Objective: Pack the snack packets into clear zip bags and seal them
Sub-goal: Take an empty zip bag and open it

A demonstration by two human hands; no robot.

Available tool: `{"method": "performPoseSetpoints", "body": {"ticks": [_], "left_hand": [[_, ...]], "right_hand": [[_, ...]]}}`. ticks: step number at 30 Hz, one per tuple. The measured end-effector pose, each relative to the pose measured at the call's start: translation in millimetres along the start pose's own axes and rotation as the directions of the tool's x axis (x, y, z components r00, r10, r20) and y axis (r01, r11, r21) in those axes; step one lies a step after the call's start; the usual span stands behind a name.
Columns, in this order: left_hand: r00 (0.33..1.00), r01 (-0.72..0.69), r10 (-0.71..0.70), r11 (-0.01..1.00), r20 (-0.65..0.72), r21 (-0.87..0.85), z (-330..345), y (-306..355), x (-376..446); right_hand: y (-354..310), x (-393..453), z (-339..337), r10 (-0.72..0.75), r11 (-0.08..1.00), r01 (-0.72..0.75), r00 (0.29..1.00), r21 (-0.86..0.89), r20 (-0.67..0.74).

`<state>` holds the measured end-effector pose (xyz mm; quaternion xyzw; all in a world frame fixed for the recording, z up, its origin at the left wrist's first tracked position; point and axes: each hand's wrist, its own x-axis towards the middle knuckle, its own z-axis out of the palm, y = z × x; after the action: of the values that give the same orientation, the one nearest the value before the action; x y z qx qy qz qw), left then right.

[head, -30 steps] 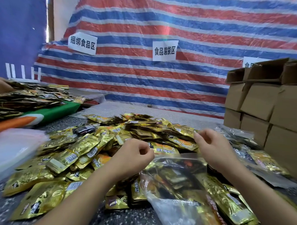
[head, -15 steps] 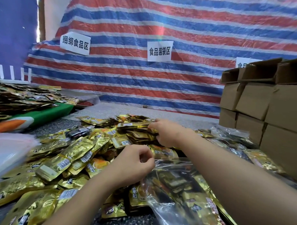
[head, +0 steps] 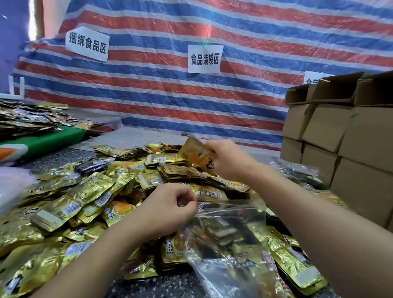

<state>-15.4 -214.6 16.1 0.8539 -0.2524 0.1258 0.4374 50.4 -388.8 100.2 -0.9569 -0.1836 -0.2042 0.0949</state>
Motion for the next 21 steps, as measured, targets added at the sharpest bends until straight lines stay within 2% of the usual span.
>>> {"method": "performPoseSetpoints", "body": {"ticks": [2, 4, 5, 6, 8, 9, 10, 12, 14, 16, 21], "left_hand": [[1.000, 0.006, -0.006, 1.000, 0.008, -0.011, 0, 1, -1], [1.000, 0.000, 0.001, 1.000, 0.012, -0.019, 0, 3, -2], [1.000, -0.006, 0.006, 1.000, 0.013, -0.021, 0, 5, -3], [1.000, -0.012, 0.012, 1.000, 0.013, -0.021, 0, 6, -4], [1.000, -0.021, 0.022, 1.000, 0.011, -0.017, -1, 8, -5], [1.000, -0.023, 0.023, 1.000, 0.011, -0.016, -1, 9, -6], [1.000, -0.025, 0.025, 1.000, 0.011, -0.016, -1, 10, -6], [0.999, -0.030, 0.031, 0.999, 0.015, -0.015, 0, 12, -7], [0.999, -0.032, 0.032, 0.999, 0.033, -0.013, 1, 15, -7], [0.998, -0.036, 0.036, 0.999, 0.055, -0.006, 2, 17, -7], [0.996, -0.039, 0.037, 0.999, 0.078, 0.025, 3, 18, -9]], "right_hand": [[5, -18, -10, 0.121, 0.948, -0.086, 0.988, 0.306, -0.099], [9, -41, -18, 0.277, 0.773, -0.150, 0.954, 0.617, -0.116], [11, -52, -21, 0.347, 0.608, -0.170, 0.936, 0.776, -0.067], [14, -64, -25, 0.389, 0.392, -0.177, 0.921, 0.903, 0.011], [21, -85, -31, 0.382, -0.023, -0.183, 0.907, 0.983, 0.177], [26, -94, -32, 0.357, -0.162, -0.186, 0.904, 0.969, 0.234], [29, -103, -33, 0.334, -0.244, -0.188, 0.905, 0.952, 0.264], [34, -117, -32, 0.308, -0.290, -0.170, 0.915, 0.942, 0.260], [37, -127, -28, 0.308, -0.264, -0.117, 0.930, 0.957, 0.199], [37, -130, -22, 0.288, -0.175, -0.074, 0.950, 0.982, 0.123], [38, -131, -15, 0.227, 0.143, 0.011, 0.973, 0.990, -0.044]]}}
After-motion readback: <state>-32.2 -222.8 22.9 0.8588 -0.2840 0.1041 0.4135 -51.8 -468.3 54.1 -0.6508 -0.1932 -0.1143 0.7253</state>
